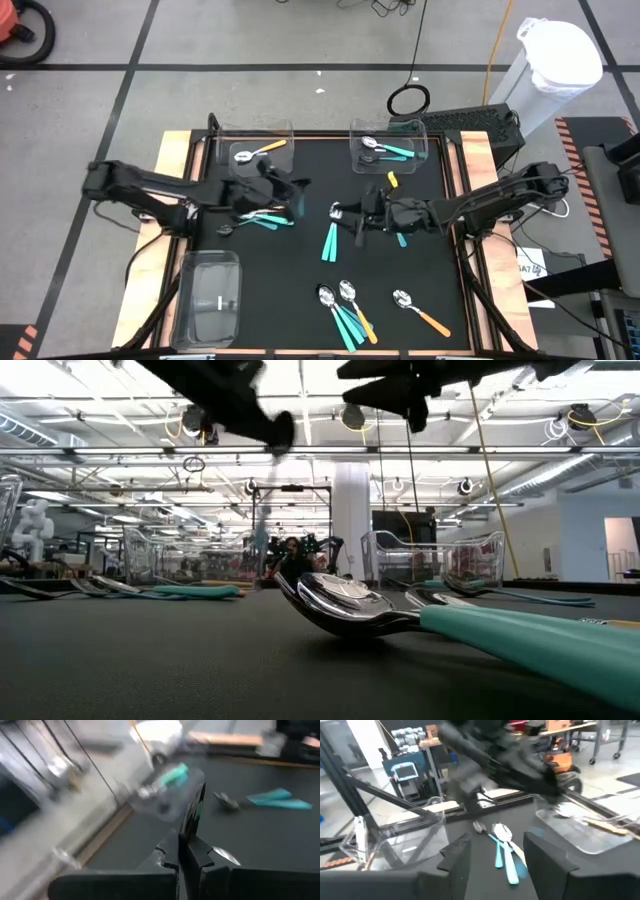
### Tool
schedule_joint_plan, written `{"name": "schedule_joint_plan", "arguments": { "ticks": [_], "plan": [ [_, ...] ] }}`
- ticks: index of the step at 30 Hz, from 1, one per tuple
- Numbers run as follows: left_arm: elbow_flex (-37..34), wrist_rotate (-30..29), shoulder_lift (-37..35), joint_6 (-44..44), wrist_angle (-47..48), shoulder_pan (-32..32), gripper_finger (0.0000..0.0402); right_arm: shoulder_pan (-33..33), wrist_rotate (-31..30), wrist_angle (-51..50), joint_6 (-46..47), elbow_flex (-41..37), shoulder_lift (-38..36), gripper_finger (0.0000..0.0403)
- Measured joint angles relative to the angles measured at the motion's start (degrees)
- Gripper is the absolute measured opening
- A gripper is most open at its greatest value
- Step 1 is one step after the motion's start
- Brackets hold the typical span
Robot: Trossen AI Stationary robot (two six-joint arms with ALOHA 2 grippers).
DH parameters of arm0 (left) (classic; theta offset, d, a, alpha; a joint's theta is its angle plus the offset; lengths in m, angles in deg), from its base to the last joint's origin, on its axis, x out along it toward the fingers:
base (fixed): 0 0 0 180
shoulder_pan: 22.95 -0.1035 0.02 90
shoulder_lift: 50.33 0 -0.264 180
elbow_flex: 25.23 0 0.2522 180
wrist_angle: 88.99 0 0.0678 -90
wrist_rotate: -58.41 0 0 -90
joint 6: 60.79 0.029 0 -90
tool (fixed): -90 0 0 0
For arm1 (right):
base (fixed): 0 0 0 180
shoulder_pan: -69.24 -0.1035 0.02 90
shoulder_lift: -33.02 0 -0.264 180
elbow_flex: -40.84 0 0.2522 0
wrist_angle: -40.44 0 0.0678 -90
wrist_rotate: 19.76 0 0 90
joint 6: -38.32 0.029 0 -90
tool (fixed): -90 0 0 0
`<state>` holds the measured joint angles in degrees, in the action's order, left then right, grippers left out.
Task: Sort silverware by color (type)
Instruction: Put the blue spoon into the bottom left transparent bin
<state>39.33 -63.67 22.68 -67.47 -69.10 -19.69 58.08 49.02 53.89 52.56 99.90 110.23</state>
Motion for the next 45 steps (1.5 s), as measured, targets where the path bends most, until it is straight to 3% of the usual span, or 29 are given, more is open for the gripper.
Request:
{"name": "schedule_joint_plan", "arguments": {
  "ticks": [5, 10, 16, 20, 27, 33, 37, 45],
  "plan": [
    [4.7, 15.8, -10.3, -17.5, 28.0, 0.5, 0.0000, 1.1, -7.8, -4.1, -0.6, 0.0, -0.8, 0.0172],
    [5.3, 28.9, -18.2, -35.2, 43.0, 3.7, 0.0000, 2.6, -12.6, -9.2, 0.2, 0.0, -0.4, 0.0170],
    [4.9, 28.3, -21.9, -56.1, 51.6, 14.4, 0.0000, 4.1, -14.9, -12.8, 3.9, 0.0, 0.0, 0.0169],
    [4.9, 24.6, -21.0, -67.9, 54.2, 23.8, 0.0000, 4.1, -14.9, -15.7, 4.6, 0.0, 0.1, 0.0169],
    [1.8, 18.5, -14.7, -91.3, 54.2, 42.2, 0.0000, 4.1, -17.1, -20.6, 6.3, 0.0, 0.1, 0.0169],
    [-0.6, 19.4, -7.5, -109.8, 53.4, 53.3, 0.0000, 4.8, -19.4, -19.6, 6.0, 0.0, 0.1, 0.0169],
    [-0.8, 20.7, -4.0, -116.0, 53.0, 56.5, 0.0000, 5.2, -19.2, -18.9, 6.1, 0.0, 0.1, 0.0169],
    [-0.8, 20.8, 1.5, -115.4, 53.5, 56.9, 0.0010, 5.2, -19.1, -19.3, 6.3, 0.0, 0.1, 0.0169]
  ]
}}
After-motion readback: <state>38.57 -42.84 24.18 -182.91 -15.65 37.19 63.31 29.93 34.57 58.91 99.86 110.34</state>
